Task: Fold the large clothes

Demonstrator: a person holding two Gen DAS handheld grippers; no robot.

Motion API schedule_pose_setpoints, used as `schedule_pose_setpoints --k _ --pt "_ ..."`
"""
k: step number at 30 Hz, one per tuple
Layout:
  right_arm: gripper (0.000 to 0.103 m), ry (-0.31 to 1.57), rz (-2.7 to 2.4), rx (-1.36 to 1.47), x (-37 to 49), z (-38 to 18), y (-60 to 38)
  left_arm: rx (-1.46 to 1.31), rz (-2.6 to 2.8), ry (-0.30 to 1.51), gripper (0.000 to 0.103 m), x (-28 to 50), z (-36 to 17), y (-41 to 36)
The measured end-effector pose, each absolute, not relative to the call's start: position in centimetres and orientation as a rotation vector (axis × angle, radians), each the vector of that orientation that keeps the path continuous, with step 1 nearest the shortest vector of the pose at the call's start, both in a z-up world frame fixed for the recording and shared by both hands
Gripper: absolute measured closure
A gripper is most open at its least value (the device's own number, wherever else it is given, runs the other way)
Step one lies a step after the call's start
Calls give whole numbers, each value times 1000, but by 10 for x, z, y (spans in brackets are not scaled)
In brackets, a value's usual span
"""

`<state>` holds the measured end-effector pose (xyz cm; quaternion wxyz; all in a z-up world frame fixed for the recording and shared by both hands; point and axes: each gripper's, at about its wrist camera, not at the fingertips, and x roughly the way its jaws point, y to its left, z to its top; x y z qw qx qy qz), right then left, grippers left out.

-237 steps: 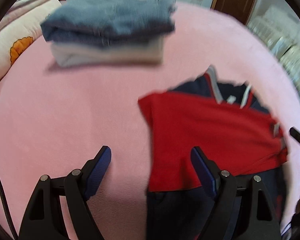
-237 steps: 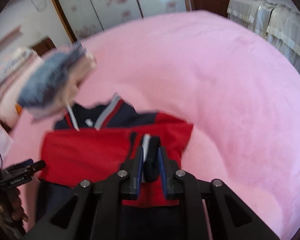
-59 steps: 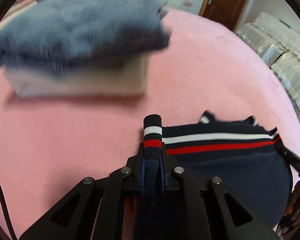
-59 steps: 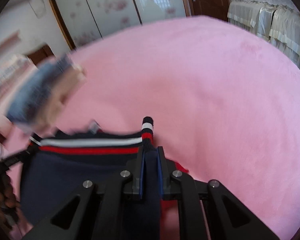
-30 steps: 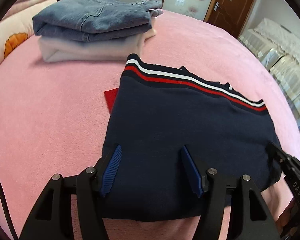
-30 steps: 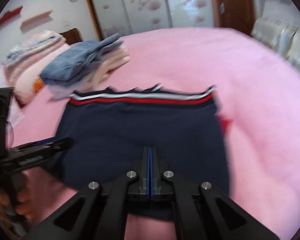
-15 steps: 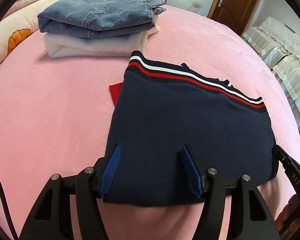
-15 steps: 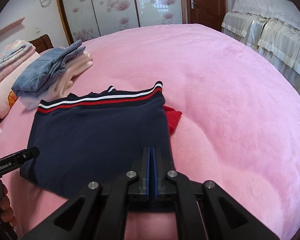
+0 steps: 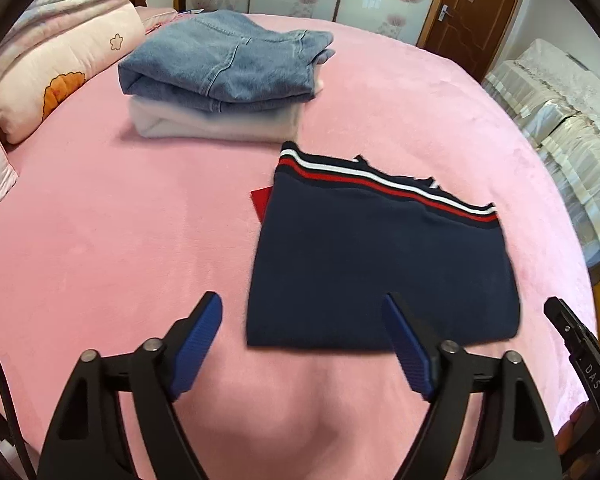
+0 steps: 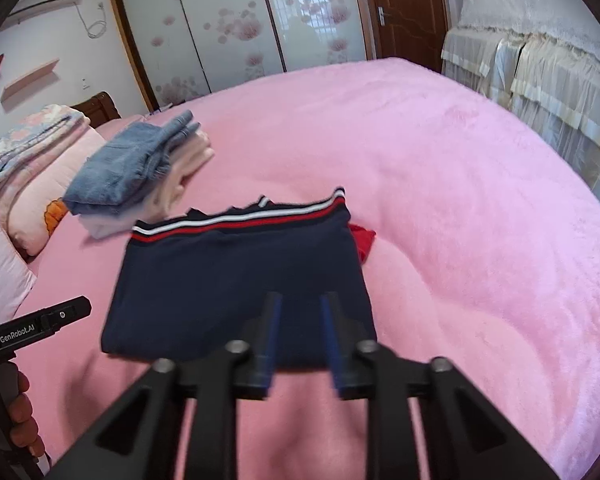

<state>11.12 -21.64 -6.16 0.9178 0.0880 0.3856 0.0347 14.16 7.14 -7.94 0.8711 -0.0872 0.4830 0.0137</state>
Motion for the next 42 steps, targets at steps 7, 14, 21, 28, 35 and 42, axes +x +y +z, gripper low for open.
schedule_pose_setpoints --k 7,14,21,28,35,42 --pt "76 731 112 162 87 -34 -199 -181 -27 982 21 117 -54 64" --pt "76 707 144 140 71 -26 -179 -204 -96 975 21 95 -46 59" --pt "76 725 162 113 69 -41 -163 -373 -201 1016 21 86 -84 72" --pt "76 749 164 95 76 -61 -151 -642 -238 1078 21 95 -154 99" --pt "76 778 183 84 94 -82 -144 -801 -266 1020 21 111 -194 112" --pt "76 788 195 92 111 -97 -140 -828 -287 918 21 142 -206 107"
